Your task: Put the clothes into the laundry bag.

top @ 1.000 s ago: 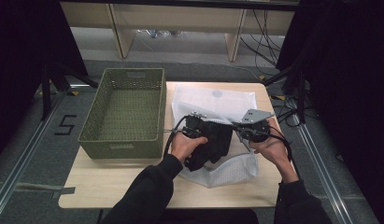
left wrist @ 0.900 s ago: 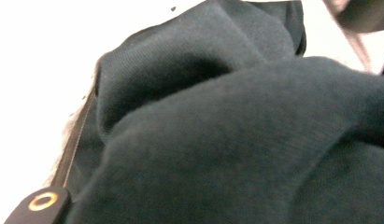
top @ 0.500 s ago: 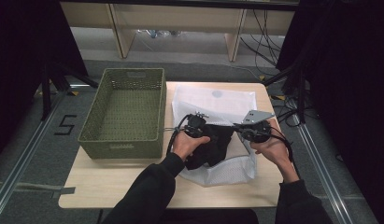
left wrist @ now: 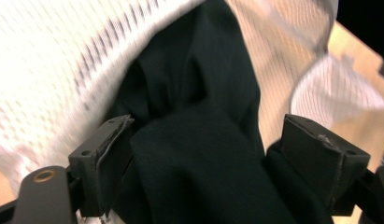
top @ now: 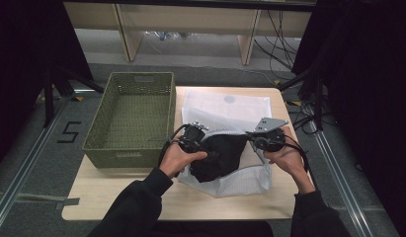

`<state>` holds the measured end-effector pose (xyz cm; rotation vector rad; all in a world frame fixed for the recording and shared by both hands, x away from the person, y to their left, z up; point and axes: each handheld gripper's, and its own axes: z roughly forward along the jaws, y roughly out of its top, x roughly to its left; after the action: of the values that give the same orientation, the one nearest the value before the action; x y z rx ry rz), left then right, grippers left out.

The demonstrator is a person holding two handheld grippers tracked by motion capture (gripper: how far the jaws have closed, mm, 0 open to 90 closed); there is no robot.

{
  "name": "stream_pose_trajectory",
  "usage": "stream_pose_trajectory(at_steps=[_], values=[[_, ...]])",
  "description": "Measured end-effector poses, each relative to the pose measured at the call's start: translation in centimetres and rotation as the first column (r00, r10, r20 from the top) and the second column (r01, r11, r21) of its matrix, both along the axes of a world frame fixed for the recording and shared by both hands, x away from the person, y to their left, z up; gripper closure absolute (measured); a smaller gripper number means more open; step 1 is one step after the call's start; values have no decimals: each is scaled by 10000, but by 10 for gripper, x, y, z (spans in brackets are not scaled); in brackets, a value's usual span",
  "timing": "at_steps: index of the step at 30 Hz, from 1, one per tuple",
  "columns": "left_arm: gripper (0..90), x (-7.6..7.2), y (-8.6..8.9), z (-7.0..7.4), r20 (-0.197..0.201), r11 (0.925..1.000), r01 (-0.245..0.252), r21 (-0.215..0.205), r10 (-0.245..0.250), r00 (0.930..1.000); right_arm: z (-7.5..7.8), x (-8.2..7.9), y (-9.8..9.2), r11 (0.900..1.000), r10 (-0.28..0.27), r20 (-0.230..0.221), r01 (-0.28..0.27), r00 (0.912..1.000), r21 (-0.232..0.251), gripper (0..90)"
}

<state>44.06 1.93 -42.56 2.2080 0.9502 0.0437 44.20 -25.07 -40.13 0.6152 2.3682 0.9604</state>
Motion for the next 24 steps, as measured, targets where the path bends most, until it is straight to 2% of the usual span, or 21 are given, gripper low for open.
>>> stream_pose_trajectory(at_steps=[1,2,4,5,6,7,10,11,12,14,15,16,17,18,19,20,21,22,24], values=[[178,0,0,0,0,10000,0,0,0,10000,0,0,0,10000,0,0,0,10000,0,899],[178,-1,1,-4,47,9995,248,191,-249,9997,0,0,0,10000,22,12,-22,10000,-10,899],[179,-1,-1,-11,-123,9968,606,523,-601,9981,0,0,-1,10000,-7,1,7,10000,21,899],[207,-1,-3,-14,-197,9945,812,665,-801,9966,-1,1,0,10000,-14,2,14,10000,26,899],[276,-1,-5,-17,-63,9933,929,686,-927,9957,-1,1,0,10000,-17,1,17,10000,18,899],[491,-2,-11,-21,372,9924,1023,687,-1050,9938,-1,0,0,10000,85,-23,-85,10000,-34,899],[708,-1,-16,-24,427,9927,1096,508,-1118,9928,-1,0,1,10000,86,-45,-86,10000,-43,899],[747,0,-19,-24,635,9917,1153,567,-1188,9909,-1,-1,2,9999,133,-42,-133,9999,-74,899],[772,1,-21,-24,764,9930,1090,457,-1122,9907,-2,-1,3,9999,163,-53,-163,9999,-50,900],[790,3,-23,-21,827,9938,1060,343,-1086,9906,-1,-2,3,9998,200,-28,-200,9998,-29,900],[791,7,-29,-15,975,9959,901,-21,-895,9912,1,-2,3,9996,283,125,-282,9995,-62,900],[792,7,-29,-15,975,9959,901,-21,-895,9912,1,-2,3,9996,283,125,-282,9995,-62,900],[793,12,-37,-9,1258,9979,450,-461,-389,9913,3,-3,3,9998,201,52,-201,9998,77,900],[793,12,-37,-9,1258,9979,450,-461,-389,9913,3,-3,3,9998,201,52,-201,9998,77,900],[793,16,-44,-5,1488,9977,199,-640,-101,9888,4,-5,3,9998,85,-35,-84,10000,166,900],[792,16,-44,-5,1488,9977,199,-640,-101,9888,4,-5,3,9998,85,-35,-84,10000,166,900],[792,17,-49,-4,1733,9987,251,-449,-170,9847,5,-5,3,9998,152,1,-152,9999,137,900],[778,21,-54,-7,2032,9997,243,-16,-235,9789,4,-5,2,9998,188,53,-189,9998,108,900],[757,24,-55,-11,1953,9999,146,-17,-140,9806,3,-4,1,9998,179,-16,-179,9998,97,900]])
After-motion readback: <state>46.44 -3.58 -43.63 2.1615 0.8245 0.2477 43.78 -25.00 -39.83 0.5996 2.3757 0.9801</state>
